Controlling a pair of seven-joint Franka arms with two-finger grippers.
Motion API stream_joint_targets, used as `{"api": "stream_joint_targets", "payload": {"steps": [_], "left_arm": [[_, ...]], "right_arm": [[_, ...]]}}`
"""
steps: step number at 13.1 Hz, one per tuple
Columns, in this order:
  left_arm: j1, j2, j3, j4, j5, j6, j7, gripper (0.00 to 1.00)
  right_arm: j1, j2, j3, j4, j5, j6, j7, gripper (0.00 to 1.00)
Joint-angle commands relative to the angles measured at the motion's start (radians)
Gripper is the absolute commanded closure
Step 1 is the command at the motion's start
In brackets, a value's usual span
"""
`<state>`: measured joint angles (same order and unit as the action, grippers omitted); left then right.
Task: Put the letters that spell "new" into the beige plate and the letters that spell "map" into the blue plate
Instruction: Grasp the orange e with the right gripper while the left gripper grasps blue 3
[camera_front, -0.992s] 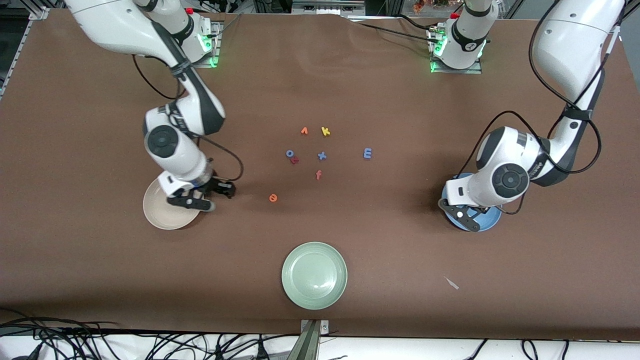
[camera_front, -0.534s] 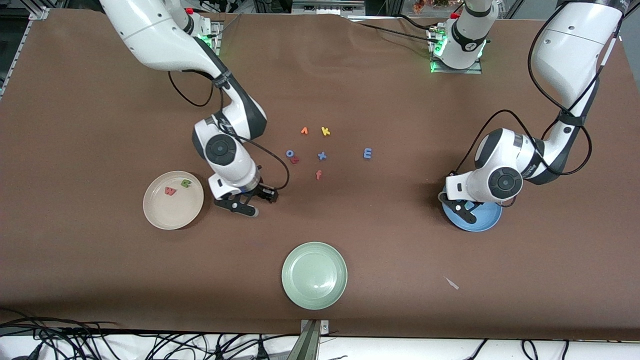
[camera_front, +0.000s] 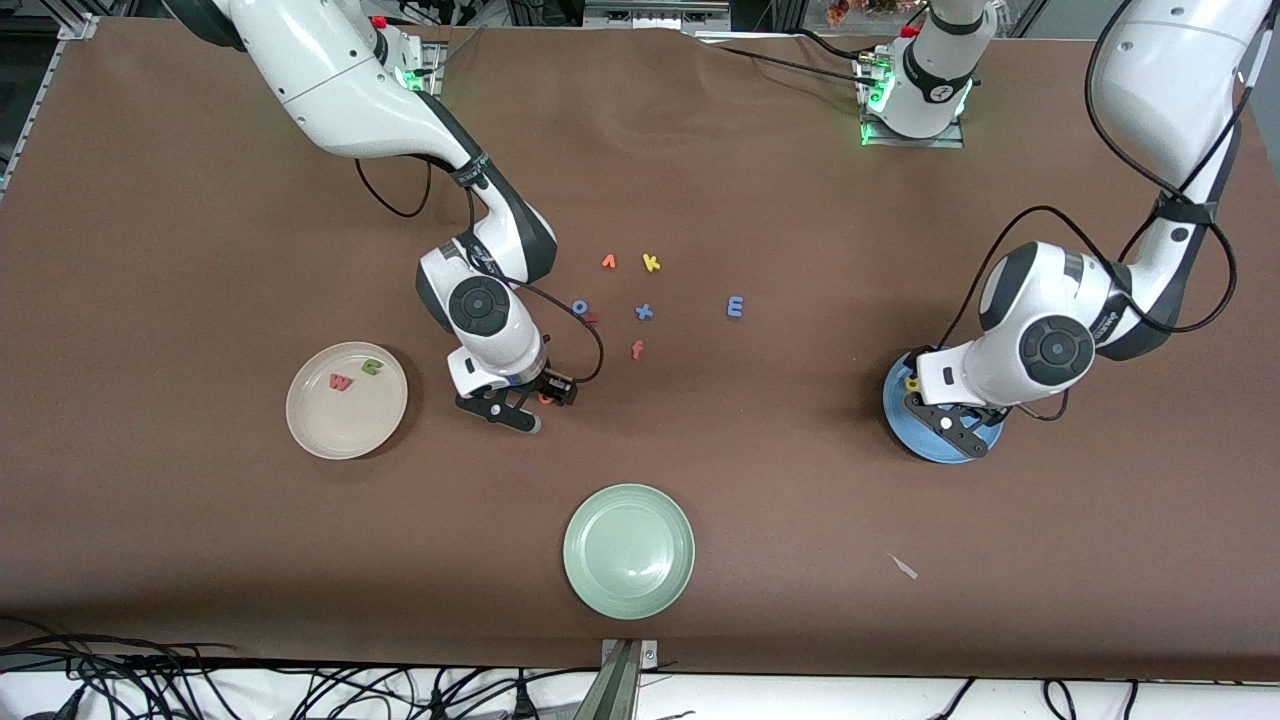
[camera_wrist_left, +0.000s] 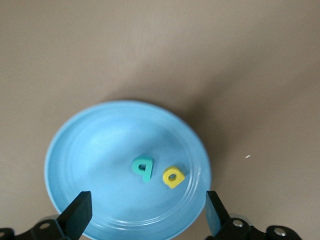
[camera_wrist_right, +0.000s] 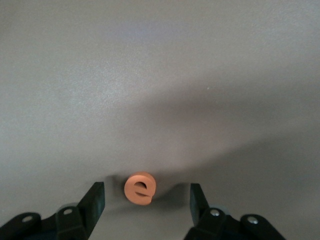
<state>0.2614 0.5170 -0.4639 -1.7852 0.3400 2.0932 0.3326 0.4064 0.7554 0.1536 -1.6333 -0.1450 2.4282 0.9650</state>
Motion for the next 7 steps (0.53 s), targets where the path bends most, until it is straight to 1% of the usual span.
{"api": "stream_joint_targets", "payload": {"steps": [1,3,5,7], "left_arm": [[0.001,-0.04,-0.048,0.052,-0.032,-0.088,0.005,0.0],[-0.01,-0.034,-0.099,0.061,-0.033,-0.102,-0.067,0.0],[-0.024,-0.017,-0.156,0.049,-0.033,-0.102,-0.198,0.0],[-0.075,-0.008,-0.16,0.043,-0.035,-0.102,-0.323,0.0]], "right_arm": [[0.014,0.031,-0.012,0.029,-0.044,0.014,0.021,0.28],[0.018,0.042,-0.012,0.029,-0.045,0.031,0.021,0.36],[0.028,0.044,-0.025,0.029,-0.045,0.031,0.021,0.47],[0.028,0.044,-0.026,0.029,-0.045,0.031,0.02,0.62]]}}
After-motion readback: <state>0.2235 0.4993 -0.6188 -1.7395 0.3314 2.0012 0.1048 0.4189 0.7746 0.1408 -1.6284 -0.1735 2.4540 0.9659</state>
